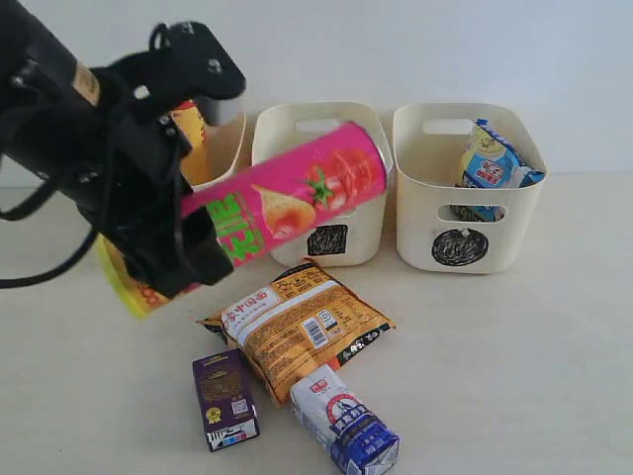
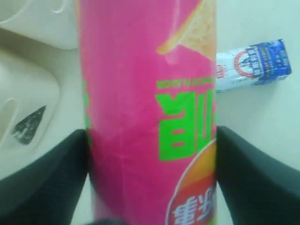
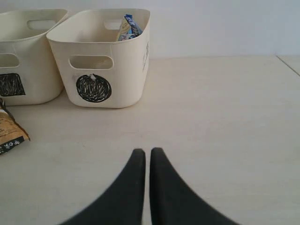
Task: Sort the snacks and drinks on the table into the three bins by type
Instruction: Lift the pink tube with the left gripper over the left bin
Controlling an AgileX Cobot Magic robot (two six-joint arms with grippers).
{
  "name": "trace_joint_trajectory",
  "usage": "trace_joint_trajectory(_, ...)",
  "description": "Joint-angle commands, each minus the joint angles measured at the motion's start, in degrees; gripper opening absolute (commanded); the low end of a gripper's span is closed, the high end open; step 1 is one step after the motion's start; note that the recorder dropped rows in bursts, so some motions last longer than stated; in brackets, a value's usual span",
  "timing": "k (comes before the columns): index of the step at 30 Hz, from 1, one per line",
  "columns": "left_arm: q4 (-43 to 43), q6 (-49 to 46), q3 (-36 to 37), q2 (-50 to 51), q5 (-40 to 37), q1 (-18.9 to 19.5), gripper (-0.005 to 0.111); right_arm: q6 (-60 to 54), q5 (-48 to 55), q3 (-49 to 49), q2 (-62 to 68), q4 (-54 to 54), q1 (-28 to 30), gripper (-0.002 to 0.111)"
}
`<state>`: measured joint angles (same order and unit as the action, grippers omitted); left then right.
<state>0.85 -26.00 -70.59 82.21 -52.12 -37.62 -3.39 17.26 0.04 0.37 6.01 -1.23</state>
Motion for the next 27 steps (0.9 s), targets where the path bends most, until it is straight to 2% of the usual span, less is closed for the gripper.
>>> trace_joint_trajectory(1,12.8,12.9,-0.4,-4.6,-0.2,0.4,0.004,0.0,-0.7,0.0,-0.4,-0.4,0.2,0.000)
trace_joint_trajectory(8,28.9,28.1,-0.4,-6.4,0.3,5.3,0.004,0.0,-0.7,0.0,-0.4,-0.4,0.2,0.000)
trace_joint_trajectory(14,29.2,34.7,-0.4,-5.1,8.8,11.5,0.004,0.0,-0.7,0.0,-0.4,-0.4,0.2,0.000)
trace_joint_trajectory(22,29.2,51.8,-0.4,-0.1,26.1,20.0,0.004,0.0,-0.7,0.0,-0.4,-0.4,0.2,0.000)
trace_joint_trajectory(27,29.0,62.3,-0.4,5.3,31.8,23.7,0.004,0.0,-0.7,0.0,-0.4,-0.4,0.2,0.000)
